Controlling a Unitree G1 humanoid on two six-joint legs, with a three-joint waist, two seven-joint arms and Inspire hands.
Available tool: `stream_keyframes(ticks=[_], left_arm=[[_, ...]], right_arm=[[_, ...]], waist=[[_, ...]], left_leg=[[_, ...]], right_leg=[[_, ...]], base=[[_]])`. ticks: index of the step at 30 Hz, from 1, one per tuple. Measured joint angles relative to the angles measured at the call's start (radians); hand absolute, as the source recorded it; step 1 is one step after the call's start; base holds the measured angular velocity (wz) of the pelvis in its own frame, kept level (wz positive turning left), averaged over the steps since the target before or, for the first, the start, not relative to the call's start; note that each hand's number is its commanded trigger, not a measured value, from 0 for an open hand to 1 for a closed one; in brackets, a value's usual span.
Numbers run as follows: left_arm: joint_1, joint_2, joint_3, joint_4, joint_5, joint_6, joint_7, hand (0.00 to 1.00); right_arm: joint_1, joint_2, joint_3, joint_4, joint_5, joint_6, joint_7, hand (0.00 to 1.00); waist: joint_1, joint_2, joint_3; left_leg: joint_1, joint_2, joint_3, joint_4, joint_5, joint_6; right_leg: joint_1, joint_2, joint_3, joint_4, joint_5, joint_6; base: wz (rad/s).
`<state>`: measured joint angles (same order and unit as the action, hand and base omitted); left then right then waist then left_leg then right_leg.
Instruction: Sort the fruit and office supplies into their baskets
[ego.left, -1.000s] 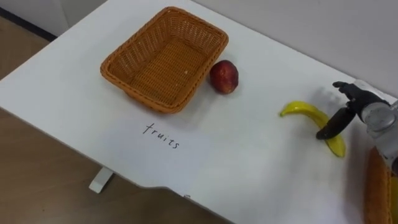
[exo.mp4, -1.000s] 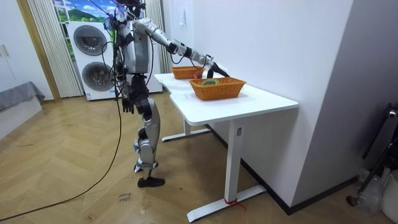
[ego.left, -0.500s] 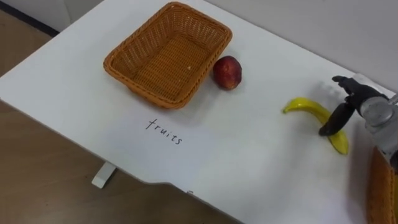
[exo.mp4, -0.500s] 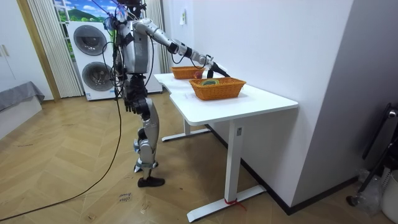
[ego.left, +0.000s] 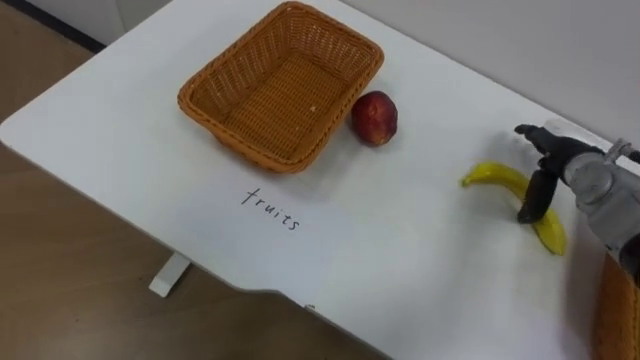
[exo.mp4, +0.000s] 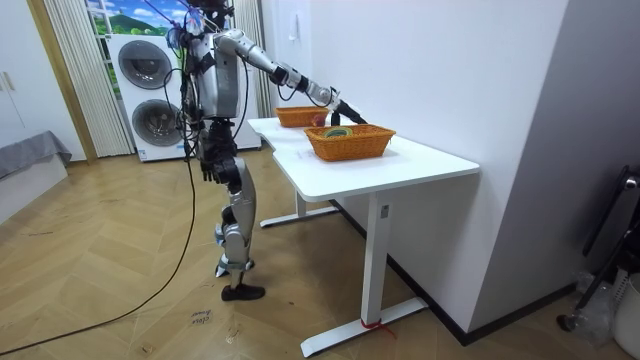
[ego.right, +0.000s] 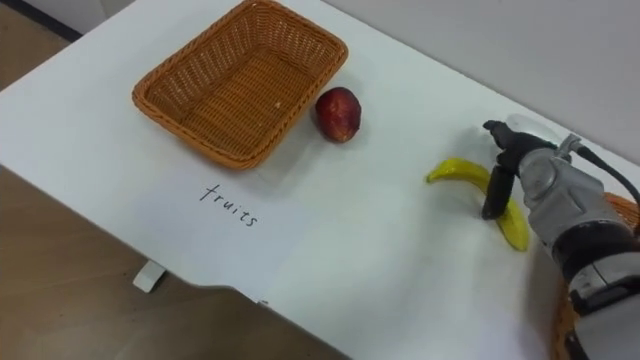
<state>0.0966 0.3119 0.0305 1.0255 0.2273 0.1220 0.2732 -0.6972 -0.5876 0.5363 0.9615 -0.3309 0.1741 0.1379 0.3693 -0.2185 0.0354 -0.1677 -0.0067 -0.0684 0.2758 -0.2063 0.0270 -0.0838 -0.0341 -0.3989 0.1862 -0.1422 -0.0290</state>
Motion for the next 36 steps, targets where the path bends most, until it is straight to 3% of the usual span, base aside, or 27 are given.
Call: stream_keyframes(ticks=[13, 14, 15, 30, 36], left_arm=[[-0.028, 0.016, -0.016, 0.018, 0.001, -0.001, -0.001, 0.00], [-0.028, 0.019, -0.017, 0.018, 0.001, -0.001, -0.001, 0.00], [-0.028, 0.021, -0.017, 0.018, 0.001, -0.001, -0.001, 0.00], [-0.031, 0.033, -0.025, 0.019, 0.002, -0.007, -0.016, 0.00], [-0.036, 0.037, -0.024, 0.019, 0.002, -0.019, -0.026, 0.00]], right_arm=[[-0.009, -0.007, 0.033, 0.000, -0.032, 0.003, 0.062, 0.00], [-0.009, -0.007, 0.033, 0.000, -0.031, 0.003, 0.063, 0.60], [-0.009, -0.008, 0.033, 0.000, -0.031, 0.003, 0.064, 0.99], [-0.027, -0.014, 0.029, 0.000, -0.003, 0.004, 0.036, 1.00], [-0.027, -0.016, 0.031, 0.000, 0.014, 0.003, 0.034, 1.00]], waist=[[0.026, -0.013, 0.0048], [0.026, -0.013, 0.0048], [0.026, -0.013, 0.0048], [0.032, -0.018, 0.0027], [0.037, -0.029, 0.0083]], left_leg=[[0.004, 0.000, 0.001, -0.007, 0.000, 0.000], [0.004, 0.000, 0.001, -0.007, 0.000, 0.000], [0.004, 0.001, 0.001, -0.007, 0.000, 0.000], [0.007, 0.001, 0.003, -0.007, 0.001, -0.001], [0.007, 0.002, 0.006, -0.008, 0.001, -0.001]], right_leg=[[0.000, 0.001, 0.001, -0.002, 0.000, 0.000], [0.000, 0.001, 0.001, -0.003, 0.000, 0.000], [0.000, 0.002, 0.002, -0.003, 0.000, 0.000], [-0.001, 0.003, 0.005, -0.010, 0.000, 0.000], [0.001, 0.006, 0.011, -0.017, 0.001, 0.000]], base=[[-0.01], [0.00], [0.00], [0.00], [0.00]])
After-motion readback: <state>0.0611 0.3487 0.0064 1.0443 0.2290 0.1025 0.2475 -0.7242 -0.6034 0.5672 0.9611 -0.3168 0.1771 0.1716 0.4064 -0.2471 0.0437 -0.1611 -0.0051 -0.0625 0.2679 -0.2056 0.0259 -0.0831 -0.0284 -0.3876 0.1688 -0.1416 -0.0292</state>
